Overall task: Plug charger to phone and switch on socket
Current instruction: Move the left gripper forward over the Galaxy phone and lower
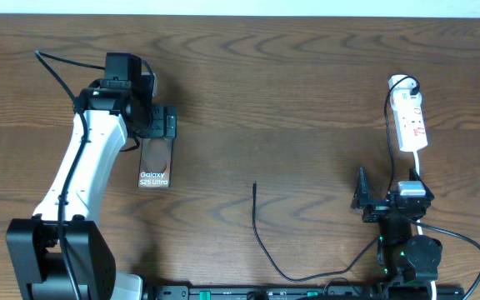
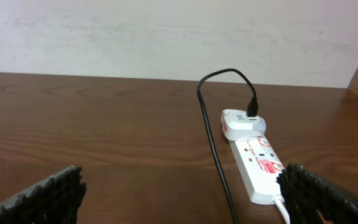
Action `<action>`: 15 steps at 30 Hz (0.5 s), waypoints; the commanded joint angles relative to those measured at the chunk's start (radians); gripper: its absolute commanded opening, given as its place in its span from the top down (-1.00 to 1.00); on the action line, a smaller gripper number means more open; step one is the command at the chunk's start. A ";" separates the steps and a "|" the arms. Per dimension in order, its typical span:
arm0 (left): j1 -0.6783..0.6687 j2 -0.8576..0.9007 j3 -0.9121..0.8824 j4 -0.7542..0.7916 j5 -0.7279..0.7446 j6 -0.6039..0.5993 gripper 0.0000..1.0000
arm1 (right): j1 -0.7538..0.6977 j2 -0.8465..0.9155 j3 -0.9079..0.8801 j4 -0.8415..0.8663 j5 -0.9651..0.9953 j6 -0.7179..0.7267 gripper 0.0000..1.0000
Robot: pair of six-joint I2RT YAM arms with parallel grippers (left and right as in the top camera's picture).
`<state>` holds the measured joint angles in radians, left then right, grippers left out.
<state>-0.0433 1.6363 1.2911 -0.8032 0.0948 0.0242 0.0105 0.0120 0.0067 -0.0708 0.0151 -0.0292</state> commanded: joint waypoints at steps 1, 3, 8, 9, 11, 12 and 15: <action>-0.002 0.010 0.006 -0.003 -0.003 0.002 -0.93 | -0.005 -0.005 0.000 -0.005 0.001 0.013 -0.99; -0.002 0.010 -0.018 0.001 -0.003 0.002 -0.94 | -0.005 -0.005 0.000 -0.005 0.001 0.013 -0.99; -0.002 0.010 -0.048 0.006 -0.003 0.002 -0.93 | -0.005 -0.005 0.000 -0.004 0.001 0.013 -0.99; -0.002 0.010 -0.055 0.014 -0.003 0.002 -0.94 | -0.005 -0.005 0.000 -0.005 0.001 0.013 -0.98; -0.002 0.010 -0.068 0.027 -0.003 0.002 -0.93 | -0.005 -0.005 0.000 -0.005 0.001 0.013 -0.99; -0.002 0.010 -0.078 0.040 -0.003 0.002 -0.93 | -0.005 -0.005 0.000 -0.004 0.001 0.013 -0.98; -0.002 0.010 -0.109 0.072 -0.003 0.002 -0.93 | -0.005 -0.005 0.000 -0.004 0.001 0.013 -0.98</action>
<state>-0.0433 1.6363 1.2152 -0.7547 0.0948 0.0242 0.0105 0.0120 0.0067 -0.0708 0.0151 -0.0292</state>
